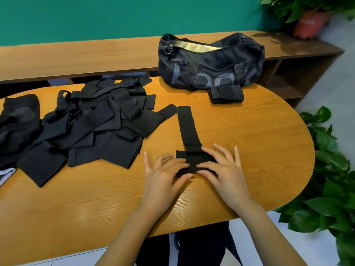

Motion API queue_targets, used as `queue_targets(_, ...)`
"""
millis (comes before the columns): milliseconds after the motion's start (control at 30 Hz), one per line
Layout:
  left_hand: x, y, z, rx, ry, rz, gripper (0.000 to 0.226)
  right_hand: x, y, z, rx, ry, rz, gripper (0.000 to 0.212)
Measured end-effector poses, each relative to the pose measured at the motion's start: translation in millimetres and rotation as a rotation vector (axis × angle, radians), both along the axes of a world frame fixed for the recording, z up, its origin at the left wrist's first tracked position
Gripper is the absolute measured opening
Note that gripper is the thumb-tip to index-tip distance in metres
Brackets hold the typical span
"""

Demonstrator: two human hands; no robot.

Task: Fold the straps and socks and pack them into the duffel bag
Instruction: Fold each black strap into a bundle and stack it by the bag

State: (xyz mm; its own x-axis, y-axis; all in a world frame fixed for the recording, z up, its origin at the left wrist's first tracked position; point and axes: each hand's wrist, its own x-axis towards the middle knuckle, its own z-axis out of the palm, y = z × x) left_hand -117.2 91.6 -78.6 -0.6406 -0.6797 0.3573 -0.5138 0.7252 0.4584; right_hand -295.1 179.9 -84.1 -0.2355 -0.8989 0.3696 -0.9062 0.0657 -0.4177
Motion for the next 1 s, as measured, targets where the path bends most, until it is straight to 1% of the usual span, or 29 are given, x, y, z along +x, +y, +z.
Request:
queue_targets(100, -0.2, -1.3, -0.2, 0.022, -0.028, -0.005, 0.041, -1.8, 1.8, -1.7, -0.007, -0.062, -0.003, 0.030)
queue_targets(300, -2.8, -1.6, 0.7, 0.058, -0.003, 0.035, 0.030, -1.9, 3.5, -1.0, 0.031, -0.181, -0.033, 0.038)
queue_targets(567, -4.0, -2.5, 4.2, 0.115, -0.033, 0.067, 0.041, -4.9, -2.3, -3.6, 0.022, -0.223, -0.036, 0.051)
queue_targets(667, -5.3, -3.7, 3.0, 0.112, -0.036, 0.059, 0.047, -5.4, -1.4, -3.7, 0.016, -0.237, -0.016, 0.050)
queue_targets(733, -6.5, -5.6, 0.7, 0.119, -0.006, 0.066, 0.049, -5.0, -0.1, -3.2, 0.010, -0.229, -0.010, 0.048)
queue_targets(867, -5.4, -9.1, -2.1, 0.195, 0.064, 0.091, 0.057, -5.4, 0.3, -4.7, 0.010, -0.174, -0.010, 0.049)
queue_targets(1000, -2.9, -8.3, -2.6, 0.171, 0.072, 0.063, 0.050, -5.6, -0.9, -2.6, 0.005, -0.229, -0.034, 0.042)
